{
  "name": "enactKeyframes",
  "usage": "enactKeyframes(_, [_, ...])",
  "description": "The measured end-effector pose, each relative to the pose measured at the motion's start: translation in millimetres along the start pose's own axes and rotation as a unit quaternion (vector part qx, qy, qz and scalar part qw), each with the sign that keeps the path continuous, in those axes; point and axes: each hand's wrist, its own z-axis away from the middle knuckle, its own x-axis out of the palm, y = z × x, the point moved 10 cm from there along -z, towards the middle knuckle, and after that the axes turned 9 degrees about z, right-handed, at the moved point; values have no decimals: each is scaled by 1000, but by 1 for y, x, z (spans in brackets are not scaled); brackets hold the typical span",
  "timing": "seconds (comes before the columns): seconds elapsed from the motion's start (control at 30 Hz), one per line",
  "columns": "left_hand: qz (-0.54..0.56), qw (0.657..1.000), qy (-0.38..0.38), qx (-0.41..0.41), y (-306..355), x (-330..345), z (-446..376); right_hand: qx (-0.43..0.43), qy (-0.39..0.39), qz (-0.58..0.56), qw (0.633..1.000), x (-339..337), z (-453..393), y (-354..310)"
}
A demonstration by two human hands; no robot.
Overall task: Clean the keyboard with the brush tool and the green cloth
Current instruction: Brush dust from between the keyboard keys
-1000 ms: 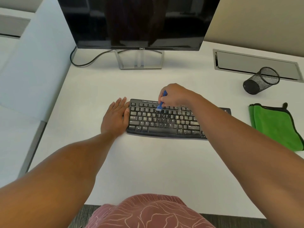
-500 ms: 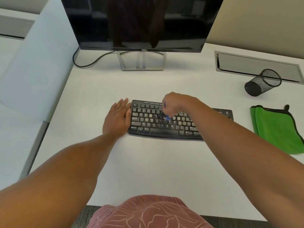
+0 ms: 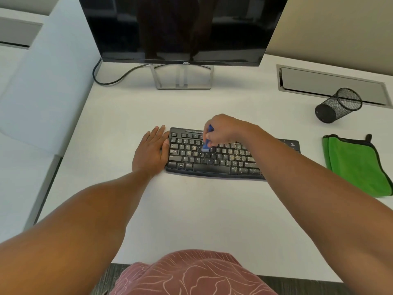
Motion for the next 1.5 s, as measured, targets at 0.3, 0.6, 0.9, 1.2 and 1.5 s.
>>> enactKeyframes(0.3, [-1,1000,-1,1,1,-1,0,33,-33,98,994,6,2,6])
enactKeyframes(0.6, [-2,1000,-1,4,0,0,0,36,-35,83,995,8,2,11])
enactKeyframes(0.9, [-4,1000,-2,0,-2,1,-1,6,-36,114,993,18,5,-6])
enactKeyframes(1.2, [1,1000,-4,-2,0,0,0,-47,23,-52,997,10,-2,-30])
enactKeyframes(1.5, [-5,1000,-4,2,1,-1,-1,-36,-2,10,999,8,-4,-29])
